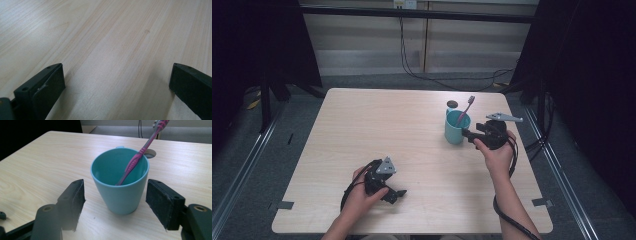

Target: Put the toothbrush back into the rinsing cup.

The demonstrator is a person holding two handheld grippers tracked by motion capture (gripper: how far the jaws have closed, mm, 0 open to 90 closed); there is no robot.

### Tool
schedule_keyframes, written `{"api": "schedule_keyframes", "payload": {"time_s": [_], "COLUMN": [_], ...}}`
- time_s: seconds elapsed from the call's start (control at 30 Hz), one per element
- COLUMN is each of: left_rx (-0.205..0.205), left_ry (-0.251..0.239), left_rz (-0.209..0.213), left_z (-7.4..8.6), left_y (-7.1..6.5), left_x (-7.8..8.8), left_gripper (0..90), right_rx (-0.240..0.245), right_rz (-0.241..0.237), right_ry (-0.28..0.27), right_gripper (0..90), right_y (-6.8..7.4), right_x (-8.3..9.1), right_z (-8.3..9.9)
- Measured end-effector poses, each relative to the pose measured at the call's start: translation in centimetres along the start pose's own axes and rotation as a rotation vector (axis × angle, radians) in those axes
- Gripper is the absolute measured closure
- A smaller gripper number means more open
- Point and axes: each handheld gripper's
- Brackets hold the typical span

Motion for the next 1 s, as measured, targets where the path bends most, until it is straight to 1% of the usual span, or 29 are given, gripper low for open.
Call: {"api": "schedule_keyframes", "payload": {"time_s": [0.13,0.2,0.27,0.37,0.43,0.63,0.67,0.83,0.97,1.0], "left_rx": [0.0,-0.001,0.0,0.003,0.0,-0.001,0.0,0.002,0.0,0.0], "left_ry": [0.0,0.001,0.0,-0.002,0.0,0.0,0.0,-0.002,0.0,0.0], "left_rz": [0.0,0.0,0.0,0.0,0.0,0.0,0.0,0.0,0.0,0.0], "left_z": [0.0,0.0,0.0,0.0,0.0,0.0,0.0,0.0,0.0,0.0], "left_y": [0.0,0.0,0.0,0.0,0.0,0.0,0.0,0.0,0.0,0.0], "left_x": [0.0,0.0,0.0,0.0,0.0,0.0,0.0,0.0,0.0,0.0], "left_gripper": [0.0,0.0,0.0,0.0,0.0,0.0,0.0,0.0,0.0,0.0], "right_rx": [0.009,0.013,0.033,0.029,0.048,0.078,0.078,0.095,0.089,0.095], "right_rz": [-0.023,-0.025,-0.021,-0.033,-0.031,-0.03,-0.037,-0.04,-0.05,-0.046], "right_ry": [0.006,0.018,0.028,0.035,0.046,0.07,0.07,0.08,0.087,0.095], "right_gripper": [30.1,29.7,29.4,28.8,28.4,28.1,27.9,27.9,27.8,27.8], "right_y": [0.4,0.6,0.8,1.1,1.2,1.7,1.8,2.2,2.3,2.4], "right_x": [0.0,0.0,0.0,0.1,0.1,0.2,0.2,0.2,0.1,0.1], "right_z": [0.5,0.8,1.2,1.9,2.3,3.6,3.8,4.7,5.6,5.8]}}
Point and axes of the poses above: each handheld gripper's, and its own axes: x roughly backward along the jaws, z roughly out of its underside, y roughly to its left, and after that the axes turned 4 degrees about z, right-handed
